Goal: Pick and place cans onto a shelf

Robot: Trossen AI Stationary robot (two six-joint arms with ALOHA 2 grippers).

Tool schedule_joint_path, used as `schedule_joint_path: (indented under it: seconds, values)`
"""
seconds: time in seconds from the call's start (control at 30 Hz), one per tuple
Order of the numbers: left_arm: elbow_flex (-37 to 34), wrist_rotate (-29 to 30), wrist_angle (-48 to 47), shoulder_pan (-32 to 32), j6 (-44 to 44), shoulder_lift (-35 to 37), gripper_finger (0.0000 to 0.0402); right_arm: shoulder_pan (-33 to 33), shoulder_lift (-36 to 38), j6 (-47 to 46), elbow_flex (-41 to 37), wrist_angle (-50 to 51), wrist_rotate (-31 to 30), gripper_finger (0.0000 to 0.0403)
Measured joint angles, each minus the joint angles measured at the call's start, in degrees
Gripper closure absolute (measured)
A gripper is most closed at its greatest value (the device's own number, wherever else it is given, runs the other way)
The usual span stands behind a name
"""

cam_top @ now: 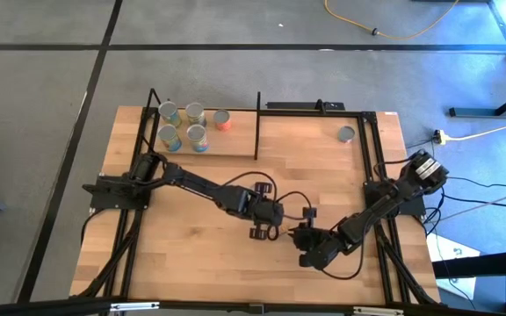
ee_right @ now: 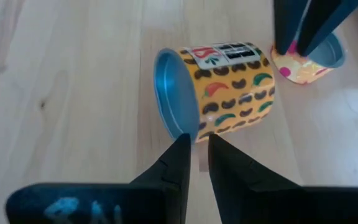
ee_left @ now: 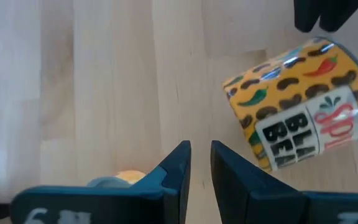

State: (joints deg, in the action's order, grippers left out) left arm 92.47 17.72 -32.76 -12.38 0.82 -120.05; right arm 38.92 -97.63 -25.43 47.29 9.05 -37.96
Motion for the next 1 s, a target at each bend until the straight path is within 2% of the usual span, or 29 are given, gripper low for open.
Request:
schedule_joint_path:
  seconds: [0.4,0.73,1.0]
  values:
    - [-4.4,-2.9,1.0,-0.2,1.2,0.0,0.0347,0.0,-0.3,-3.1,0.0,-1.9,-2.5,0.0343]
    - [-4.4,-2.9,3.7,-0.4,1.7,0.0,0.0347,0.0,-0.3,-4.4,0.0,-2.2,0.1,0.0343]
    - [-4.4,-4.8,4.6,-0.7,2.1,0.0,0.0347,-0.1,-0.5,-5.5,0.0,-2.5,-2.6,0.0343]
